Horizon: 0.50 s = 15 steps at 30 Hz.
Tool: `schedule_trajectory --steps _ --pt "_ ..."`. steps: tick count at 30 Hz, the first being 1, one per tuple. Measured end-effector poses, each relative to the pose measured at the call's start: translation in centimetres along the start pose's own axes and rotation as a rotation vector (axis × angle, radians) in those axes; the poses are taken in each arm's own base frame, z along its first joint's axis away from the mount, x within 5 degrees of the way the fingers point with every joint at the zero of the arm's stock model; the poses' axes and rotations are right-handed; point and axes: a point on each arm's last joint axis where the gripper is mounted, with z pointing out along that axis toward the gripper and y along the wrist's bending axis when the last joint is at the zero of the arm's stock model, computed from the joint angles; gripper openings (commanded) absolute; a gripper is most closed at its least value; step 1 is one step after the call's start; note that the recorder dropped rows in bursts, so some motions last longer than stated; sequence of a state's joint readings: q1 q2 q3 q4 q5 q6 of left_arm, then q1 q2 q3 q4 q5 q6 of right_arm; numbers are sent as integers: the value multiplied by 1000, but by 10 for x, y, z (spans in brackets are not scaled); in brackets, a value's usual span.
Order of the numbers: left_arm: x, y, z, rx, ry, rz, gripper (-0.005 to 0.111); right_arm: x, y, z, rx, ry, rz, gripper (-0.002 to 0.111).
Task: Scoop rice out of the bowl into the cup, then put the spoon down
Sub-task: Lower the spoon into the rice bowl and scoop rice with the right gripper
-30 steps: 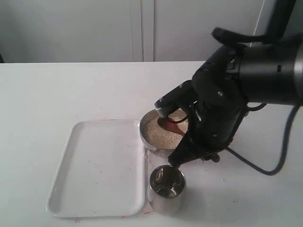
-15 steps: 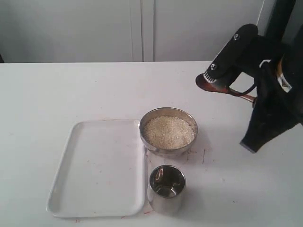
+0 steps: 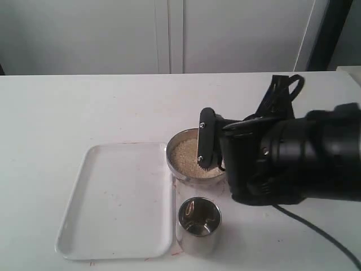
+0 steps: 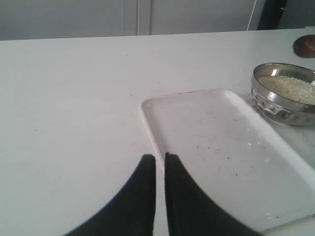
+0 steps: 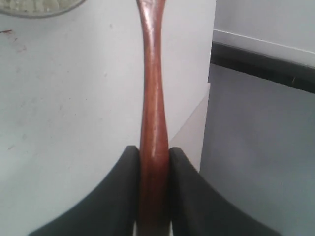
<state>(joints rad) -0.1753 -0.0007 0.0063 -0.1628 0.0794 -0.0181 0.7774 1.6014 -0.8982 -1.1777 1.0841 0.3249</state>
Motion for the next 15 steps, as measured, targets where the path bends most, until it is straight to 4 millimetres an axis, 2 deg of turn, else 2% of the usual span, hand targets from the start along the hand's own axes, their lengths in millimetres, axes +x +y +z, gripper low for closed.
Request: schedule_trajectory --steps 3,7,15 --pt "0 0 0 0 0 0 14 -12 14 14 9 16 -72 0" --pt "0 0 0 0 0 0 14 -18 24 23 16 29 -110 0" --pt "0 0 0 0 0 0 14 -22 26 26 39 17 -142 0"
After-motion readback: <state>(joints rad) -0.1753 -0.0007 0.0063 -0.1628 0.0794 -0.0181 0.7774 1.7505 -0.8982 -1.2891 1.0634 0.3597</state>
